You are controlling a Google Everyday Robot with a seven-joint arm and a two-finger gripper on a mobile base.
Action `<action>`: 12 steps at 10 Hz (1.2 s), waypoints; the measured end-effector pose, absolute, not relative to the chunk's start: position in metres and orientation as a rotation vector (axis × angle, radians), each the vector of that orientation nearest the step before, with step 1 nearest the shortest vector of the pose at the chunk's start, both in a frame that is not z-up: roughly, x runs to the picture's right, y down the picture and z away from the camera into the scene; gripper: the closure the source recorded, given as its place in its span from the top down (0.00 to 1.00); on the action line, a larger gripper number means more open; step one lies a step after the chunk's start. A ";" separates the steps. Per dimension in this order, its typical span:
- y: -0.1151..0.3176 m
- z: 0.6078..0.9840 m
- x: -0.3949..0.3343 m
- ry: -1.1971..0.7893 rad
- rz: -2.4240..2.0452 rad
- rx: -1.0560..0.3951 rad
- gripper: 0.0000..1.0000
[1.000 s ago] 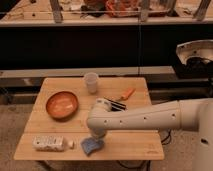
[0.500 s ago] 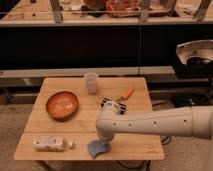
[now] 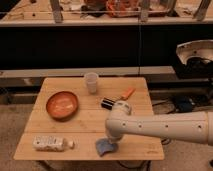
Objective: Wipe the white sponge on the table
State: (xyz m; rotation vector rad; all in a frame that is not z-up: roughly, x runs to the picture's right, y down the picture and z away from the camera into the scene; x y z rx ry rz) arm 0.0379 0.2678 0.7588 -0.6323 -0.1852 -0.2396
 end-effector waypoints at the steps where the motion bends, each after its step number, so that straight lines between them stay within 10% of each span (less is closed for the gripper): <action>1: 0.259 0.764 0.045 -0.172 -0.217 -0.624 0.03; 12: 0.202 0.806 0.034 -0.132 -0.164 -0.612 0.03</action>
